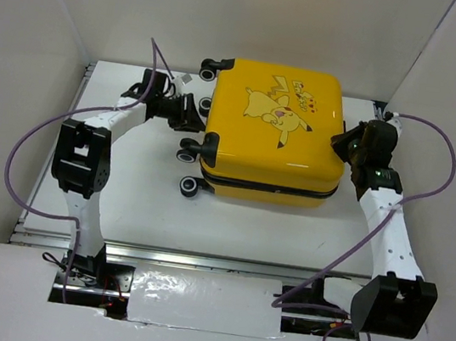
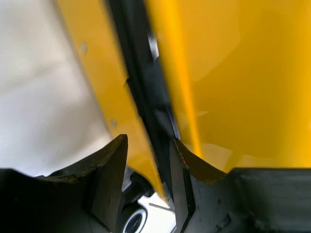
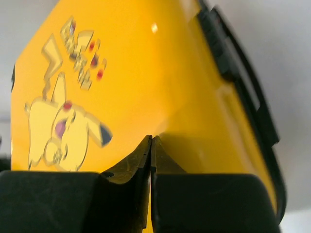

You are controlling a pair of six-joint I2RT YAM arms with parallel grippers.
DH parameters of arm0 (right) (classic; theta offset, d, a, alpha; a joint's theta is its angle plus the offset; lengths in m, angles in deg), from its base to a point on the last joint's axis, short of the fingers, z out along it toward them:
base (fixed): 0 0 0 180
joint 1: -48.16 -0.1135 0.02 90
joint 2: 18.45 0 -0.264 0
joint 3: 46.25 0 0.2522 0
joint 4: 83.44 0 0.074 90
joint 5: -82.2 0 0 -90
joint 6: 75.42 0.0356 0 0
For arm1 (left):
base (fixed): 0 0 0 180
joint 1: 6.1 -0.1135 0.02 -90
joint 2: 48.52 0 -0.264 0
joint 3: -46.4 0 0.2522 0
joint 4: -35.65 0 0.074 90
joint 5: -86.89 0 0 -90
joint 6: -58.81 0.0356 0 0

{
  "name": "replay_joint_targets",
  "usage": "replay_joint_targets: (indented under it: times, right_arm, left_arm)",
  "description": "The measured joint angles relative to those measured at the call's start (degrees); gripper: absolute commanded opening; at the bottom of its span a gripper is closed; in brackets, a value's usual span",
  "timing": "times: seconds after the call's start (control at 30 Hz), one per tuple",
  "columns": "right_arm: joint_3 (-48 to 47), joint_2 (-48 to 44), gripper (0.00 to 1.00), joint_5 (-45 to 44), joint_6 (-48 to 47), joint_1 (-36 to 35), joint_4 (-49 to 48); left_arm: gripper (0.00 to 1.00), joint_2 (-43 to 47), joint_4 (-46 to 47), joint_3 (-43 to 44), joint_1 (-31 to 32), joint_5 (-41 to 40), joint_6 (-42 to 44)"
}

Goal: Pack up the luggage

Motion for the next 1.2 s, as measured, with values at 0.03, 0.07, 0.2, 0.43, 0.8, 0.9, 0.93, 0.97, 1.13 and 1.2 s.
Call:
replay_joint_targets:
  times: [0.03,0.07,0.2,0.43,0.8,0.9,0.93,0.97,1.13,1.2]
  right_arm:
    - [0.0,-0.72,0.09,1.22,-0.04,-0.66,1.18]
    - [0.0,-1.2,0.11,2.12,-0.07,-1.09,2.29]
    - [0.0,-2.78,0.12,2.16,-0.22,-1.57,4.72]
    - [0.15,-10.14,0.18,2.58,-7.06,-6.49,11.93]
    - [-3.39,-5.68,0.16,8.57,-19.74,-37.86,19.12]
    - [-2.34,-2.71,0.12,6.29,-19.69,-41.29,20.24]
    - [-2.36,-1.27,0.11,4.87,-19.67,-41.7,20.24]
    - [-2.58,0.61,0.09,2.95,-19.28,-42.23,20.28]
    - [-3.65,8.87,0.05,-9.66,-17.7,-43.5,20.22]
    - [-4.02,9.79,0.05,-13.73,-17.27,-44.33,20.72]
  left_arm:
    - [0.52,-0.74,-0.59,1.68,-0.02,0.33,0.37]
    - [0.52,-1.86,-1.38,4.17,0.07,0.83,0.9]
    - [0.52,-6.86,-1.9,12.94,0.24,1.7,1.81]
    - [0.54,-15.82,-2.34,26.36,0.87,4.5,0.94]
    - [0.57,-19.43,-2.32,31.5,2.16,5.29,-1.44]
    - [0.58,-9.14,-2.4,17.9,0.26,3.82,-0.92]
    - [0.58,-6.32,-2.38,15.19,-0.57,3.19,-0.57]
    - [0.59,-2.56,-1.62,10.95,-1.9,2.43,0.11]
    - [0.61,16.35,2.25,-8.2,-9.01,-0.39,1.07]
    - [0.61,21.75,4.79,-15.08,-9.73,-1.36,1.51]
